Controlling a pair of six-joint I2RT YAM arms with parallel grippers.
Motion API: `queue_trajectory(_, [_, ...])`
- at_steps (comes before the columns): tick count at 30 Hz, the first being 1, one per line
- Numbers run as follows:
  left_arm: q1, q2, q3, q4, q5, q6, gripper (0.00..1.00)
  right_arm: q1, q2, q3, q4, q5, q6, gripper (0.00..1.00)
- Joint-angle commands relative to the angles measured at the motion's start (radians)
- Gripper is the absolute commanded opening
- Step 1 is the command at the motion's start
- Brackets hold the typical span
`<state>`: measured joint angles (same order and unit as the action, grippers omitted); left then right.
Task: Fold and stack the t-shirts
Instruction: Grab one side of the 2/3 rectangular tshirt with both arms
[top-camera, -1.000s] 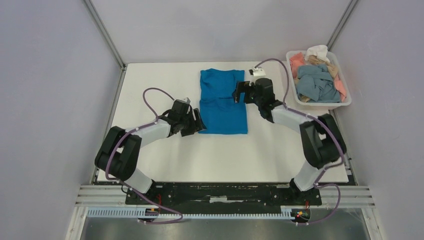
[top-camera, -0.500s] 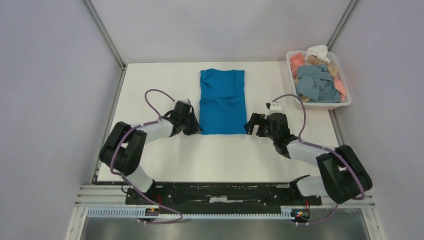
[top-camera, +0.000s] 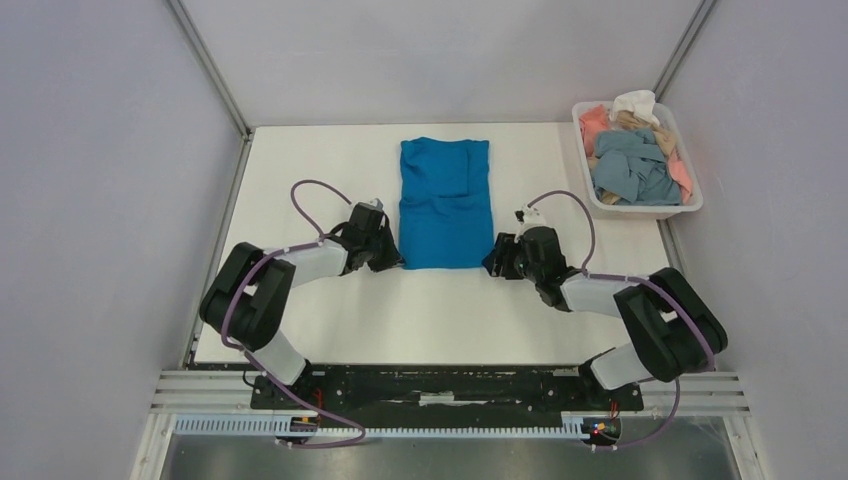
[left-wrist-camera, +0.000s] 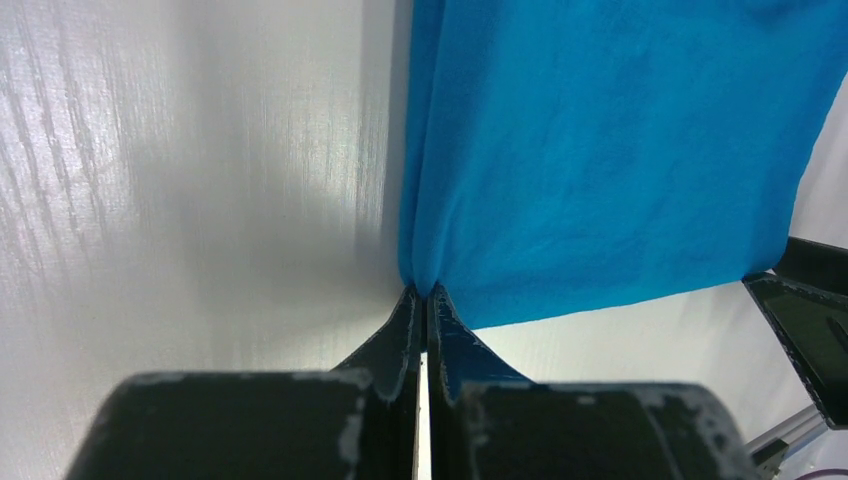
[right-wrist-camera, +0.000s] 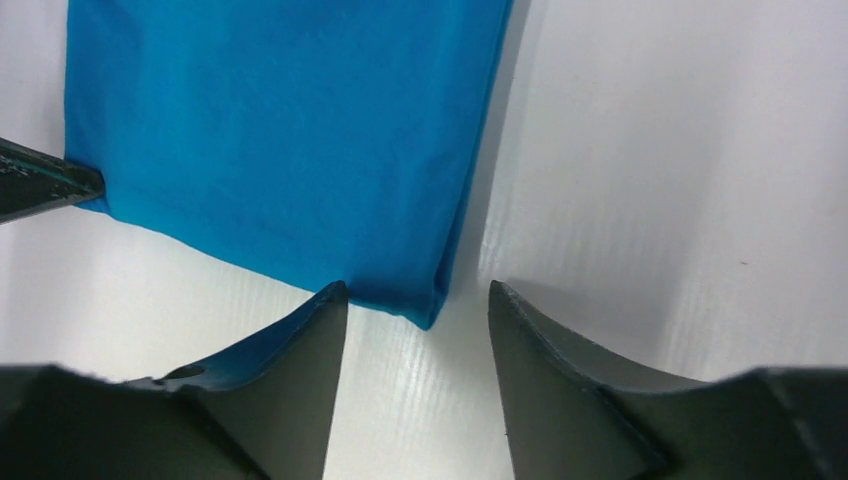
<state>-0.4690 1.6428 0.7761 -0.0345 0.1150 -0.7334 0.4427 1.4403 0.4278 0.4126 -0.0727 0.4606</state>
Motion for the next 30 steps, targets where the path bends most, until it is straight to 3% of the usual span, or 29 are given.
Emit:
queue_trajectory(1, [-0.007, 0.007, -0.033, -0.049, -0.04, -0.005, 0.02, 0.02, 0.067, 0.042, 0.043, -0.031, 0.01, 0.49])
queue_trajectory(9, [-0.007, -0.006, -0.042, -0.064, -0.054, -0.009, 0.02, 0.027, 0.085, -0.002, 0.089, -0.061, 0.025, 0.02])
queue_trajectory(17, [-0.066, -0.129, -0.197, -0.058, -0.091, -0.066, 0.02, 0.074, -0.023, -0.15, 0.062, -0.053, 0.075, 0.0])
queue_trajectory(23, [-0.164, -0.329, -0.382, -0.078, -0.138, -0.153, 0.02, 0.212, -0.254, -0.329, -0.029, 0.015, 0.14, 0.0])
queue_trajectory(30, [-0.4, -0.602, -0.536, -0.138, -0.193, -0.317, 0.02, 0.339, -0.562, -0.489, -0.21, 0.002, 0.256, 0.0])
